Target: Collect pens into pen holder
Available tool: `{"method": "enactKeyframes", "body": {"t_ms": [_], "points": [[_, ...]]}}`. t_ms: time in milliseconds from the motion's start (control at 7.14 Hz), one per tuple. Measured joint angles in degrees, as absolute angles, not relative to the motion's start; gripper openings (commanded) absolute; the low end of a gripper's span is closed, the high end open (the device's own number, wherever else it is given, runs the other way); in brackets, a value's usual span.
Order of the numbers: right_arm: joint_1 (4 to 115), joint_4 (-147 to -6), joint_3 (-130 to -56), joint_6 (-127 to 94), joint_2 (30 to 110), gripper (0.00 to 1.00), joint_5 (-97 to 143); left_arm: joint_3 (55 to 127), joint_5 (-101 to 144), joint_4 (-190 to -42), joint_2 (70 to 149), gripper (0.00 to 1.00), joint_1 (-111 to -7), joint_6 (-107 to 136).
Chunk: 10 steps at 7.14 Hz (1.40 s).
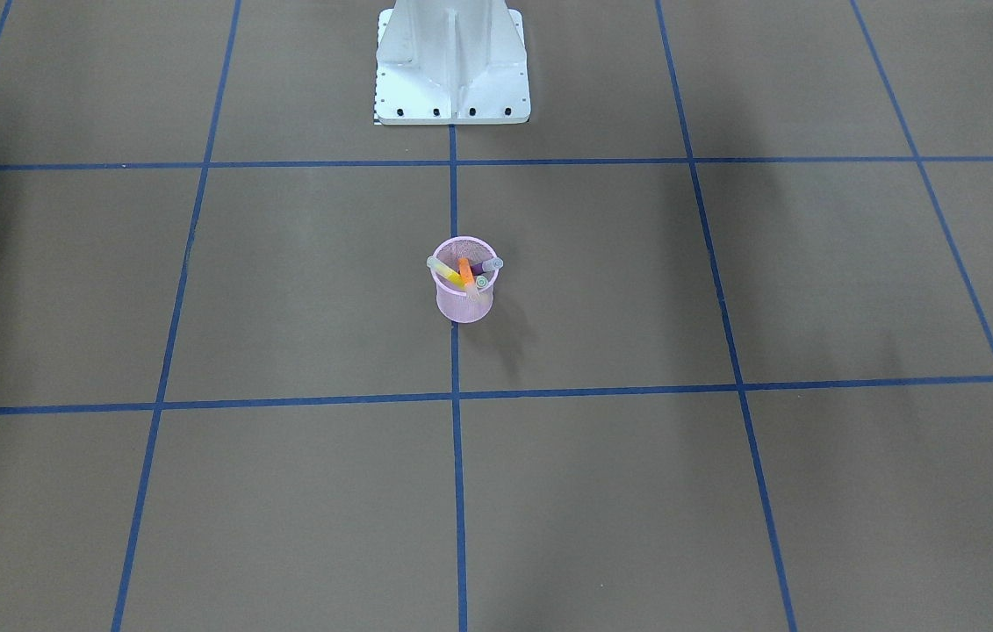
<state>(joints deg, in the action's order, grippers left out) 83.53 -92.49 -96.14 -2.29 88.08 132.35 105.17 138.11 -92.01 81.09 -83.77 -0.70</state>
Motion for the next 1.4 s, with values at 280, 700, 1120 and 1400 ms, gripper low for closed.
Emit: {"method": "enactKeyframes", "body": {"t_ms": [280,700,1120,1400], "points": [[83.5,-92.5,-96.2,-2.3,88.0,1.00,132.5,105.1,138.2,-92.0,81.1,1.00,-83.8,-0.7],[83.5,-92.5,-96.1,-2.3,88.0,1.00,132.3,104.8,138.1,-92.1,81.1,1.00,-83.8,-0.7],[83.5,-92.5,-96.1,-2.4,88.1,1.00,132.4,104.4,137.6,-92.1,81.3,1.00,-83.7,-0.8],[83.5,-92.5,-96.2,-2.3,88.0,1.00,132.4,104.3,137.6,-92.1,81.6,1.00,-83.7,-0.8]]}}
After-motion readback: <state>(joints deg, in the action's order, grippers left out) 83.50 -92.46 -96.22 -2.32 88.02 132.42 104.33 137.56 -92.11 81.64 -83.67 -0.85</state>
